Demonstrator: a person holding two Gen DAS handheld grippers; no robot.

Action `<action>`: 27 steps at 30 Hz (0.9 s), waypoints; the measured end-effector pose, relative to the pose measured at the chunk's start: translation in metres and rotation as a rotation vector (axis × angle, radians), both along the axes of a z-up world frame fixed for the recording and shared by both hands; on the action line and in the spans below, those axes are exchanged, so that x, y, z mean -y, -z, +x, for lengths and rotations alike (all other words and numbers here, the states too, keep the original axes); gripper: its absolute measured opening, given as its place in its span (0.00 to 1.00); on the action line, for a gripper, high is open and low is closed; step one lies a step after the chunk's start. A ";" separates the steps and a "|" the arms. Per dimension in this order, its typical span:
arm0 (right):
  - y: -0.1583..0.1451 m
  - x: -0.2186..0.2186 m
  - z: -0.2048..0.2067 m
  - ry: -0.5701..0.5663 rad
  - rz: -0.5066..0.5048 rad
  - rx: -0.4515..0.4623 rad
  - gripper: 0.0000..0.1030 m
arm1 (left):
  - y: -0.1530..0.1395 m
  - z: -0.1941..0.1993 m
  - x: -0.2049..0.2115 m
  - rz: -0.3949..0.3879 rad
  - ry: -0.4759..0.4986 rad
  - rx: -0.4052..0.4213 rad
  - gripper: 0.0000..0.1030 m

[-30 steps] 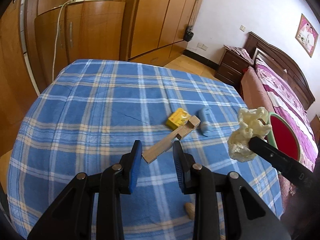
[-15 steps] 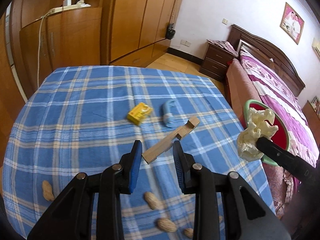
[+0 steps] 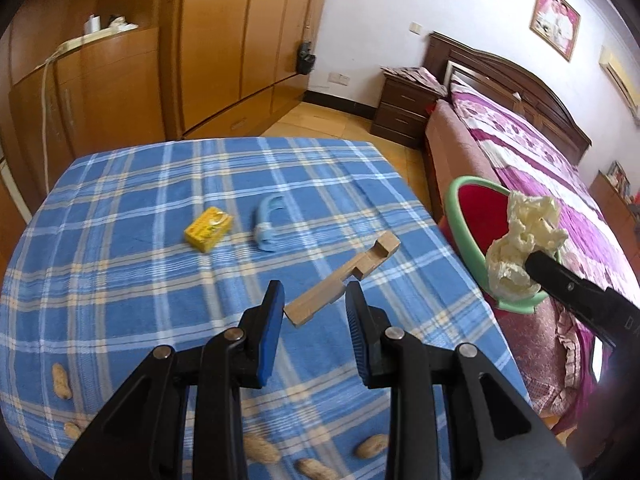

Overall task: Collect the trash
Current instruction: 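Carry the wooden stick and crumpled white plastic over the red bucket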

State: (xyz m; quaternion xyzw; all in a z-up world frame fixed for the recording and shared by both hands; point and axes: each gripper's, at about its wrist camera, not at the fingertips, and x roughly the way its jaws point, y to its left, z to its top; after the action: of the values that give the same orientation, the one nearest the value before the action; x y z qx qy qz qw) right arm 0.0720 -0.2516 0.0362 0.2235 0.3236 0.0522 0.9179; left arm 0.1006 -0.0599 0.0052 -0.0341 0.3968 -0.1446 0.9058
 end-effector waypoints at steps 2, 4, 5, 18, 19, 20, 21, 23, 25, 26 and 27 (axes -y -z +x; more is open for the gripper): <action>0.000 0.008 -0.003 0.020 0.003 0.005 0.14 | -0.001 0.002 0.010 0.000 0.027 -0.003 0.31; -0.001 0.016 -0.005 0.044 0.009 0.007 0.14 | -0.003 0.004 0.022 0.007 0.054 0.001 0.31; -0.002 0.021 -0.007 0.055 0.010 0.009 0.14 | -0.005 0.005 0.027 0.012 0.065 0.005 0.31; -0.003 0.077 -0.015 0.192 0.014 0.008 0.14 | -0.015 0.023 0.100 0.019 0.210 0.019 0.31; -0.002 0.081 -0.015 0.203 0.014 0.006 0.14 | -0.015 0.025 0.106 0.022 0.221 0.018 0.31; -0.002 0.085 -0.014 0.212 0.015 0.004 0.14 | -0.015 0.026 0.111 0.024 0.229 0.018 0.31; -0.002 0.090 -0.015 0.221 0.015 0.003 0.14 | -0.015 0.028 0.116 0.026 0.238 0.018 0.31; -0.001 0.098 -0.015 0.236 0.015 0.002 0.14 | -0.015 0.031 0.127 0.029 0.254 0.018 0.31; 0.000 0.104 -0.014 0.249 0.012 0.000 0.14 | -0.014 0.035 0.139 0.032 0.271 0.015 0.31; 0.001 0.107 -0.014 0.256 0.008 -0.001 0.14 | -0.013 0.036 0.144 0.034 0.278 0.013 0.31; 0.002 0.110 -0.013 0.263 0.004 -0.003 0.14 | -0.012 0.037 0.148 0.036 0.285 0.011 0.31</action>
State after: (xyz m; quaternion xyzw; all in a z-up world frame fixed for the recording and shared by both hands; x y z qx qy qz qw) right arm 0.0585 -0.3619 0.0345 0.2658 0.2930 -0.0681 0.9159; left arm 0.1380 -0.2079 0.0175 0.0397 0.3950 -0.2648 0.8788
